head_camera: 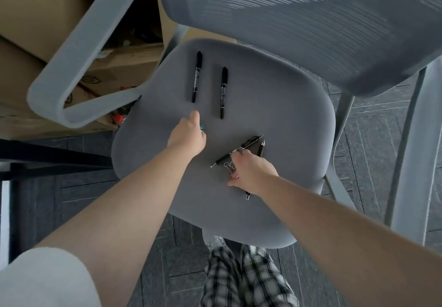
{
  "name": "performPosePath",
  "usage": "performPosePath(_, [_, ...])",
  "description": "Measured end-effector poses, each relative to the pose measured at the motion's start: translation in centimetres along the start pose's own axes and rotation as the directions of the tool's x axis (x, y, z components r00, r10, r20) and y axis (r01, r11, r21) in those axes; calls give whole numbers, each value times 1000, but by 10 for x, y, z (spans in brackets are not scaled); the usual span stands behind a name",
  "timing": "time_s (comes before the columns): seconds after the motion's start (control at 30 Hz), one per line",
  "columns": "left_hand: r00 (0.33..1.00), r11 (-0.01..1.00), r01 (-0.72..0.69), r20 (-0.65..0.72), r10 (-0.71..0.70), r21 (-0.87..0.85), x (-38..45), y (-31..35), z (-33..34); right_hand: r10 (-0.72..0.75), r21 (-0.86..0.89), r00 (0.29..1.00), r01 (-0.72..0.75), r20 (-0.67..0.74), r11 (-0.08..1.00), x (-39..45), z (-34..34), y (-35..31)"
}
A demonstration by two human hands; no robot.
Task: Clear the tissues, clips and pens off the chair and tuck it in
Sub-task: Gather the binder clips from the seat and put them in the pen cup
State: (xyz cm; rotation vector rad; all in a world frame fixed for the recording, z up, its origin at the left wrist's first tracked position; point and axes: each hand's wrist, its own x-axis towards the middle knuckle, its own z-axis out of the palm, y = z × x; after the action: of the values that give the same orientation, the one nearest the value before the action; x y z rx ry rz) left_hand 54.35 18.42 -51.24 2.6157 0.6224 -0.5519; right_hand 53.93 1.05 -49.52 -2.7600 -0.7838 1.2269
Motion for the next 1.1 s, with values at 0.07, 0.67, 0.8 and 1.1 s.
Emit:
performPosePath(0.07, [1000,1000,-3,14,3,-12,-3,2,3,12,-10,1000,-12,-8,1000,0,3,-1])
performPosePath(0.67, [986,944,166,21,-166,-284,-85,-31,-92,-82,43,980,91,-181,995,-22,-82,-67])
performPosePath(0.8, [967,917,236,-12,-253,-321,-136,-54,-134,-251,-45,942,248,-221,968,-41,-115,-128])
performPosePath(1.1, [750,666,470,-135,-647,-579,-336,-140,-202,-697,-284,702,645,-144,709,-135,-126,-301])
